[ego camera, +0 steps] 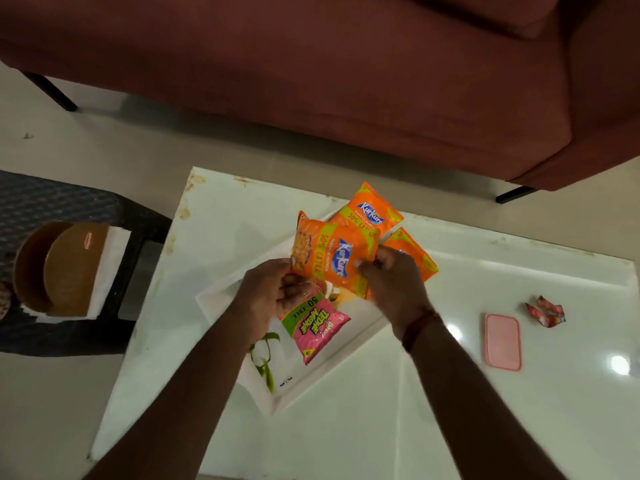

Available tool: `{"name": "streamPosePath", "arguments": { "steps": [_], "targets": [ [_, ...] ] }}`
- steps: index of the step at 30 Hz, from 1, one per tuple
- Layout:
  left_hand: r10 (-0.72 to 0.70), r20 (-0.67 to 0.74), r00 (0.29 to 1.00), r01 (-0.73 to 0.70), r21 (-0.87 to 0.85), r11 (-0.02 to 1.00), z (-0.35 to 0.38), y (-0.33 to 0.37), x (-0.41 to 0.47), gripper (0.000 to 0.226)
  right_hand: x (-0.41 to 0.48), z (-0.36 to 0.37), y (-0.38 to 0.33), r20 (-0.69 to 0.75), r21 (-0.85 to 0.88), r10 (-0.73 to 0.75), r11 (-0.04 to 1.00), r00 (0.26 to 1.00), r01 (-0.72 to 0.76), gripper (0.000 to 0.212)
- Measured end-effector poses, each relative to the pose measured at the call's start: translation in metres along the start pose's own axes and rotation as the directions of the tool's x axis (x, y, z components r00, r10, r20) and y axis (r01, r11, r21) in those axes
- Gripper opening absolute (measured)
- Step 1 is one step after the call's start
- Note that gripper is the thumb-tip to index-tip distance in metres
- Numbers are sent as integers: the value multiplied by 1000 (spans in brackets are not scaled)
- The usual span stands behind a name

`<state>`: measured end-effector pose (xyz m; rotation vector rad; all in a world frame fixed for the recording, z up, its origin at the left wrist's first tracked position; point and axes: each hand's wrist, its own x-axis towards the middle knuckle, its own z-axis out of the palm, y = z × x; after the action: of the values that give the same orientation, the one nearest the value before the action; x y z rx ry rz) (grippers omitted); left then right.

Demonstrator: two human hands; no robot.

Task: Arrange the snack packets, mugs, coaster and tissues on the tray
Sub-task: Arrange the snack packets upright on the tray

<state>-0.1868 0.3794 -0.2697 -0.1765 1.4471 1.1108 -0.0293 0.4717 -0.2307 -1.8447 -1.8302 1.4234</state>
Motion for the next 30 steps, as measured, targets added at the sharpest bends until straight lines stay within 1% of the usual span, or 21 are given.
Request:
{"name": "streamPosePath", "arguments": {
  "steps": [2, 3, 5, 7, 9, 11, 13, 15, 18, 19, 21, 22, 23, 24, 25, 26, 27, 28, 29, 30],
  "targets": [
    [3, 19, 1000, -2, -43, 999, 20, -8, 2, 22, 21, -20, -13, 8, -188, -69, 980, 998, 69, 20],
    [4, 13, 1000, -3, -57, 998, 31, -13, 5, 23, 31, -28, -21, 10, -288, -100, 952, 995, 98, 21],
    [-10, -10, 1000, 9, -81, 997, 50, -24, 9, 27, 51, -37, -36, -8, -422, -155, 896, 988, 137, 20],
    [-44, 1, 999, 44, -78, 996, 65, -35, 16, 33, 69, -37, -46, -19, -484, -186, 862, 982, 154, 23],
    [-68, 20, 997, 69, -45, 997, 75, -44, 22, 36, 83, -30, -49, 0, -548, -201, 820, 980, 168, 26],
    [-53, -52, 997, 54, 33, 998, 82, -50, 29, 36, 93, -18, -45, -5, -590, -211, 790, 978, 167, 28],
    [-6, -160, 987, 32, 157, 987, 84, -52, 39, 35, 98, -5, -36, -14, -618, -215, 769, 977, 160, 29],
    [42, -226, 973, 15, 248, 969, 80, -56, 48, 36, 102, 7, -23, -28, -642, -218, 752, 976, 149, 27],
    [64, -283, 957, -5, 206, 979, 75, -61, 57, 36, 106, 18, -4, -75, -688, -222, 717, 972, 110, 27],
    [79, -297, 951, -13, 217, 976, 74, -62, 58, 37, 107, 18, 0, -86, -694, -211, 714, 974, 93, 29],
    [103, -269, 957, -17, 307, 952, 73, -63, 55, 37, 107, 16, 4, -96, -667, -189, 741, 977, 78, 33],
    [117, -249, 962, -40, 293, 955, 72, -60, 53, 35, 105, 14, 4, -106, -637, -195, 766, 975, 84, 36],
    [174, -229, 958, -77, 379, 922, 70, -57, 50, 29, 100, 10, 3, -132, -604, -218, 791, 967, 96, 41],
    [236, -202, 950, -111, 489, 865, 65, -53, 45, 21, 94, 7, 2, -182, -561, -252, 820, 951, 110, 45],
    [339, -174, 925, -170, 607, 776, 56, -50, 42, 13, 84, 4, 1, -244, -496, -273, 860, 931, 122, 45],
    [483, -113, 868, -285, 683, 672, 47, -49, 37, 11, 73, 1, 2, -299, -406, -263, 905, 917, 127, 42],
    [587, -101, 803, -351, 717, 602, 37, -46, 28, 16, 60, 2, 7, -330, -301, -212, 947, 920, 111, 37],
    [647, -139, 750, -394, 691, 606, 26, -45, 21, 18, 46, 6, 16, -324, -203, -128, 977, 937, 63, 32],
    [676, -180, 715, -395, 693, 603, 15, -43, 18, 16, 29, 13, 27, -279, -129, -23, 992, 960, -14, 31],
    [697, -168, 697, -368, 751, 549, 4, -43, 17, 14, 10, 22, 40, -209, -72, 90, 992, 974, -107, 32]
  ]
}}
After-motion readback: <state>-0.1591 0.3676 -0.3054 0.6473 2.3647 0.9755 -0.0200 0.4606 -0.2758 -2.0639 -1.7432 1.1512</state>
